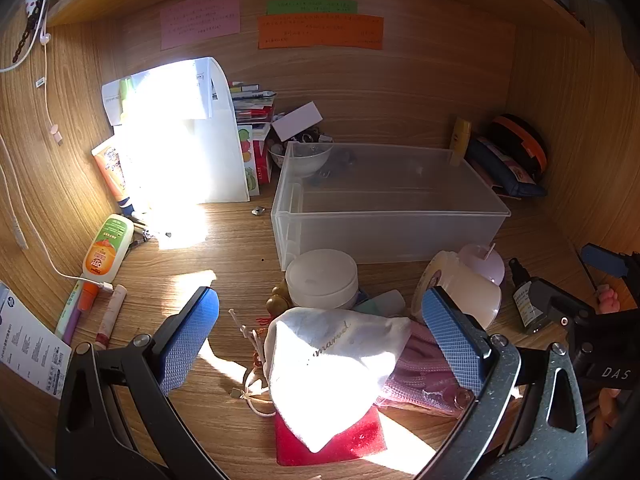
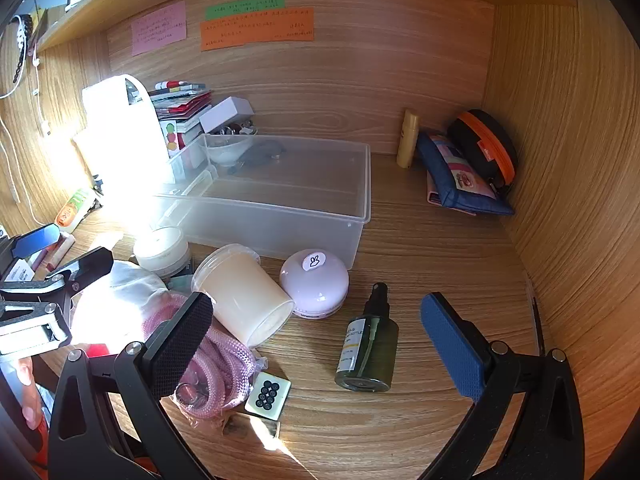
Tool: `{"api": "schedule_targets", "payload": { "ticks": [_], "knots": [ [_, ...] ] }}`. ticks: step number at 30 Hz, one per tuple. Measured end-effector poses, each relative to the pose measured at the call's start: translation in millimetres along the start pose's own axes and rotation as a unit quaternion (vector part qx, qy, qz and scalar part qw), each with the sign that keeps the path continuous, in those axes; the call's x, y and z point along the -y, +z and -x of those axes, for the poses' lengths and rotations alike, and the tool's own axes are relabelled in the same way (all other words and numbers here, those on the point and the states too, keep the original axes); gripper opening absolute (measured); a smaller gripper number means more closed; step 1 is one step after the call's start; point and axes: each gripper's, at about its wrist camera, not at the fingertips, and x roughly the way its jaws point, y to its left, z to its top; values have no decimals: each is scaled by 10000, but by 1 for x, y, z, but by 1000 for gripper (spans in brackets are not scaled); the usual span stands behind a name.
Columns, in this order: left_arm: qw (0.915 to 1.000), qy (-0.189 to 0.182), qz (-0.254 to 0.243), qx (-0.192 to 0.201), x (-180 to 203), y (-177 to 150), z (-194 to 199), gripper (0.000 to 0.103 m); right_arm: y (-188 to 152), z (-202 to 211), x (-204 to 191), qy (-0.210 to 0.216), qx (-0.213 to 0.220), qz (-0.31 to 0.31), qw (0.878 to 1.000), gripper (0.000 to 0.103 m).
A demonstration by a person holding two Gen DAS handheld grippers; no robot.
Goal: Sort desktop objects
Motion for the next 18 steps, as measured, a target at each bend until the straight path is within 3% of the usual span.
{"api": "schedule_targets", "payload": {
  "ticks": [5,9,18],
  "knots": [
    [10000,-42,18,-3,-3,-1,-1,103,0,-1,-2,-39,-6,46,10000,103],
    [9991,-427,-57,-59,-8,-2,-3,103,-1,-1,-1,-62,-21,61,10000,103],
    [9979,-520,-214,-313,-23,3,-10,103,2,-1,11,-131,-61,-25,9999,103]
  ]
}}
